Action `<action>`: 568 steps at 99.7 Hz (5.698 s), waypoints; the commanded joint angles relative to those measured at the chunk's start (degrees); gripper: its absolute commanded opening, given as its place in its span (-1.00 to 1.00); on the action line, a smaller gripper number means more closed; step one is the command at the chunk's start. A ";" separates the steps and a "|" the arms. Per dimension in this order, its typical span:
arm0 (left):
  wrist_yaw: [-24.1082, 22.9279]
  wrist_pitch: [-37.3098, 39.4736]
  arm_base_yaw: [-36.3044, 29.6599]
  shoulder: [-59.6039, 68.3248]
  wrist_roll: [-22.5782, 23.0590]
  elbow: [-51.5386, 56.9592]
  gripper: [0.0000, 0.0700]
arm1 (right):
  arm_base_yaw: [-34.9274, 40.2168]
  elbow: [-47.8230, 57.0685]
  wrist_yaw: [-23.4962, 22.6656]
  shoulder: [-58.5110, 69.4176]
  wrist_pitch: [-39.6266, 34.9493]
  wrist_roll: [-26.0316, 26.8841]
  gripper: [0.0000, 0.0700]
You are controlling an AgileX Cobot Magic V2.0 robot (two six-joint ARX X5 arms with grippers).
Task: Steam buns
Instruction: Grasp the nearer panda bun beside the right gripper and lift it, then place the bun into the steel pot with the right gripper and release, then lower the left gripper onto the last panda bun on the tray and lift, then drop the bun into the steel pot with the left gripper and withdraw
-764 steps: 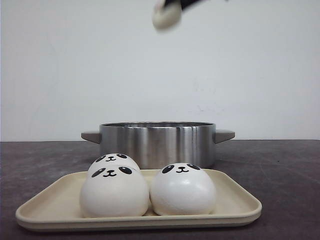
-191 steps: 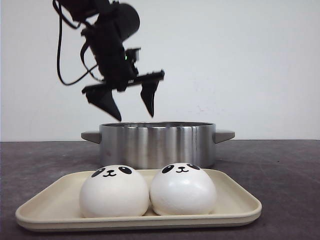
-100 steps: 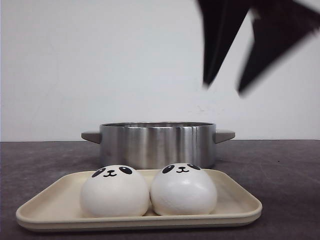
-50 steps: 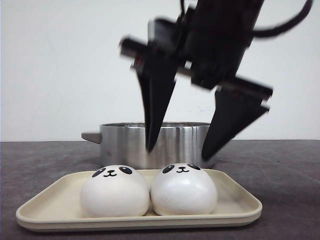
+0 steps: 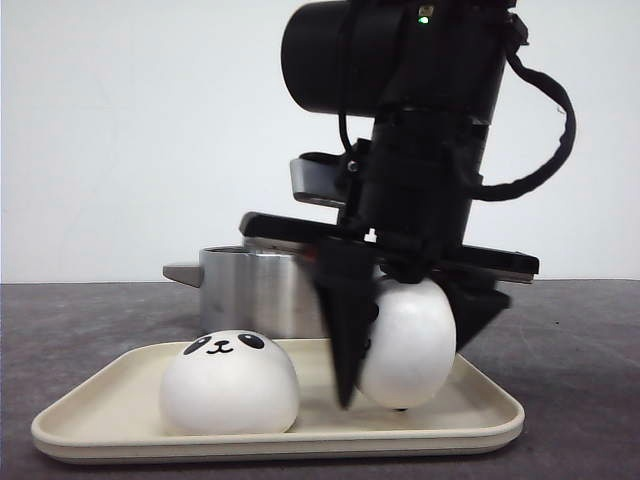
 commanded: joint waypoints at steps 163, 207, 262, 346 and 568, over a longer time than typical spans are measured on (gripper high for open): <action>-0.35 -2.82 -0.52 1.01 1.64 0.94 0.46 | -14.53 27.30 4.33 15.28 7.52 -17.53 0.73; -0.33 -5.81 -0.55 2.54 2.54 -0.26 0.46 | -13.40 39.76 4.46 5.14 1.01 -21.24 -0.98; 0.15 -3.50 -6.03 7.58 -8.33 -18.08 0.47 | -0.15 40.37 14.43 -28.02 -4.09 -22.01 -0.98; 5.84 5.51 -7.98 34.10 -16.68 -28.74 0.82 | 3.65 40.35 16.46 -32.41 -14.14 -21.92 -0.98; 2.08 17.16 10.14 46.77 -2.49 -8.79 0.20 | 3.58 40.35 16.72 -31.23 -12.74 -26.36 -0.98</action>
